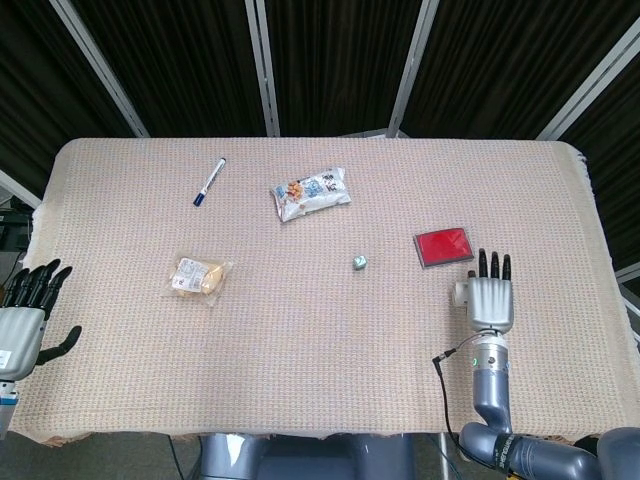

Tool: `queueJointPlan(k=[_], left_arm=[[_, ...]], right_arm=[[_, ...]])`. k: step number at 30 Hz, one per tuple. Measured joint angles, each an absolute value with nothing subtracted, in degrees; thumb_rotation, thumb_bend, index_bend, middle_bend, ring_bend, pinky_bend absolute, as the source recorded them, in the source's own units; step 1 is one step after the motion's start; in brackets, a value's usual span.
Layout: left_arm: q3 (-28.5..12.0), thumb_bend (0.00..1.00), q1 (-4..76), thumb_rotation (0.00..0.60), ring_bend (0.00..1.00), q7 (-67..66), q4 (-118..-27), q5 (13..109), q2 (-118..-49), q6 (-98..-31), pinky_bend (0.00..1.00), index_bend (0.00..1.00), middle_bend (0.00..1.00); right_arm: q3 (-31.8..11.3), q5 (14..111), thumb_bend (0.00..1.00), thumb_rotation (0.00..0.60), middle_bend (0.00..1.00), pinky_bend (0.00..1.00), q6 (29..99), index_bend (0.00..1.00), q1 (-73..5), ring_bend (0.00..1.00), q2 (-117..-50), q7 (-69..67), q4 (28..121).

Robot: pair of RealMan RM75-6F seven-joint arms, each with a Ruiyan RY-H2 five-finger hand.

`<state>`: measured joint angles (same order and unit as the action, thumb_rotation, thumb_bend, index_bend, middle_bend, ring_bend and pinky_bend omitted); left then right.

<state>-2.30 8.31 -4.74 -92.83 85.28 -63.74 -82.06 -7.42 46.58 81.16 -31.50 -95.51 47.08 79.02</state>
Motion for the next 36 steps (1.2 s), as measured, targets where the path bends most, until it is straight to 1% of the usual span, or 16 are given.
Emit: queueJointPlan(k=[4, 7, 12, 15, 18, 24, 30, 36], left_arm=[[-2.3, 0.26, 8.3, 0.600, 0.00, -4.7, -92.8, 85.3, -63.7, -82.1, 0.00, 0.00, 0.00], [-2.3, 0.27, 8.3, 0.600, 0.00, -4.7, -92.8, 85.4, -63.7, -82.1, 0.00, 0.00, 0.00], [-2.3, 0.26, 8.3, 0.600, 0.00, -4.7, -92.6, 85.4, -63.8, -82.1, 0.00, 0.00, 0.00], [-2.3, 0.27, 8.3, 0.600, 0.00, -4.9, -92.6, 85.4, -63.8, -82.1, 0.00, 0.00, 0.00], [-2.3, 0.27, 8.3, 0.600, 0.00, -5.1, -92.6, 85.4, -63.9, -82.2, 0.00, 0.00, 0.00], [-2.3, 0.27, 8.3, 0.600, 0.00, -5.2, -92.7, 85.4, -64.0, -82.3, 0.00, 0.00, 0.00], [-2.3, 0.27, 8.3, 0.600, 0.00, -5.0, -92.6, 85.5, -63.9, -82.3, 0.00, 0.00, 0.00], [-2.2, 0.27, 8.4, 0.600, 0.00, -4.9, -92.6, 85.5, -63.8, -82.1, 0.00, 0.00, 0.00]], right_arm=[[-9.6, 47.2, 0.19, 0.600, 0.07, 0.00, 81.0, 0.47, -31.1, 0.00, -94.7, 43.2, 83.0], [-12.9, 45.5, 0.18, 0.600, 0.07, 0.00, 79.2, 0.47, -30.4, 0.00, -93.6, 37.6, 88.3], [-20.2, 36.3, 0.18, 0.600, 0.07, 0.00, 71.5, 0.47, -28.7, 0.00, -90.6, 25.0, 95.8], [-23.6, 32.0, 0.18, 0.600, 0.07, 0.00, 66.6, 0.47, -27.5, 0.00, -88.8, 17.6, 98.2], [-25.6, 30.5, 0.17, 0.600, 0.07, 0.00, 63.5, 0.47, -26.4, 0.00, -87.6, 12.6, 99.3], [-26.0, 31.2, 0.18, 0.600, 0.07, 0.00, 62.9, 0.47, -25.4, 0.00, -87.2, 8.1, 99.1], [-23.9, 31.5, 0.18, 0.600, 0.07, 0.00, 63.2, 0.46, -25.5, 0.00, -87.1, 8.8, 97.9], [-21.5, 31.2, 0.19, 0.600, 0.04, 0.00, 64.9, 0.40, -26.1, 0.00, -86.7, 12.4, 96.9]])
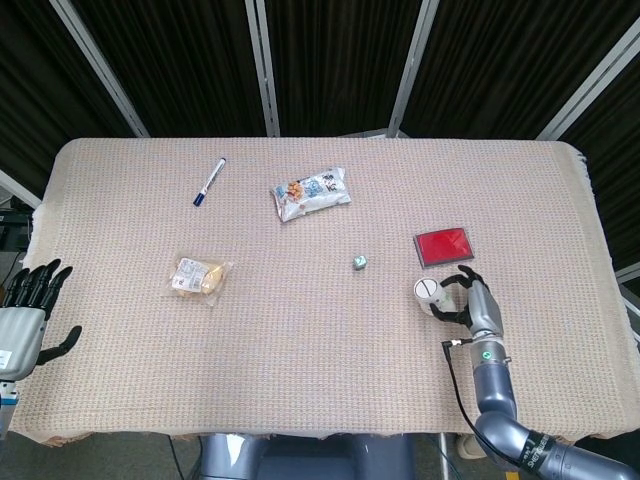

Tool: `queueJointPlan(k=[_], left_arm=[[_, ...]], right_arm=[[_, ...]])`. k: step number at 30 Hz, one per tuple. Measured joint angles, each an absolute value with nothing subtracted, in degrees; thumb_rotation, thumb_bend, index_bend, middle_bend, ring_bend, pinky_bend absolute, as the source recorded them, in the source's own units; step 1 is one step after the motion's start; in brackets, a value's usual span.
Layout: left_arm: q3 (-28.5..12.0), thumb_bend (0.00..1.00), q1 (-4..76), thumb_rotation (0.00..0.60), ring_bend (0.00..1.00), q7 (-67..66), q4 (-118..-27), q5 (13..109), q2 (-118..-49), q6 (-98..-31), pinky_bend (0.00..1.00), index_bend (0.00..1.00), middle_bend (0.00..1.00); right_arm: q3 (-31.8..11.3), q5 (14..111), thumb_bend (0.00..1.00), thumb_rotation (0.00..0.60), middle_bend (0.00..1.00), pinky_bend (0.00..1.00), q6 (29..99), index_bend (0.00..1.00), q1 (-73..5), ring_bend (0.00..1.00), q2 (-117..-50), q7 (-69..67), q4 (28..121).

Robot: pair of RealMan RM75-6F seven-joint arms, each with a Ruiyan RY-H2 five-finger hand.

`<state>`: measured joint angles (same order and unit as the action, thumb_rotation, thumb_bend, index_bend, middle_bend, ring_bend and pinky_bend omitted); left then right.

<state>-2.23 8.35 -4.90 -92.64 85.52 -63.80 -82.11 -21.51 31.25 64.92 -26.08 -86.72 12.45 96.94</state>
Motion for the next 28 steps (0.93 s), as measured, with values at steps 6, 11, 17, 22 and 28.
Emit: queueJointPlan(k=[6, 11, 17, 22, 28], left_arm=[[-2.2, 0.26, 8.3, 0.600, 0.00, -4.9, -92.6, 85.5, -63.8, -82.1, 0.00, 0.00, 0.00], [-2.2, 0.27, 8.3, 0.600, 0.00, -4.8, -92.6, 85.6, -63.8, -82.1, 0.00, 0.00, 0.00], [-2.2, 0.27, 8.4, 0.600, 0.00, -4.9, -92.6, 85.5, -63.8, -82.1, 0.00, 0.00, 0.00], [-2.2, 0.26, 8.3, 0.600, 0.00, -5.0, -92.6, 85.4, -63.8, -82.2, 0.00, 0.00, 0.00], [-2.3, 0.26, 8.2, 0.600, 0.00, -4.9, -92.5, 85.3, -63.9, -82.3, 0.00, 0.00, 0.00]], right_arm=[[-20.3, 30.0, 0.19, 0.600, 0.01, 0.00, 66.4, 0.33, -26.5, 0.00, -85.6, 15.1, 97.1], [-19.9, 28.0, 0.20, 0.600, 0.00, 0.00, 66.9, 0.22, -26.5, 0.00, -84.1, 16.7, 98.1], [-19.0, 28.0, 0.17, 0.600, 0.00, 0.00, 67.0, 0.12, -26.1, 0.00, -80.9, 18.2, 100.5], [-16.5, 30.9, 0.10, 0.600, 0.00, 0.00, 68.9, 0.08, -25.6, 0.00, -77.5, 21.8, 103.0], [-10.7, 42.8, 0.06, 0.600, 0.00, 0.00, 72.9, 0.05, -24.5, 0.00, -74.2, 26.6, 103.8]])
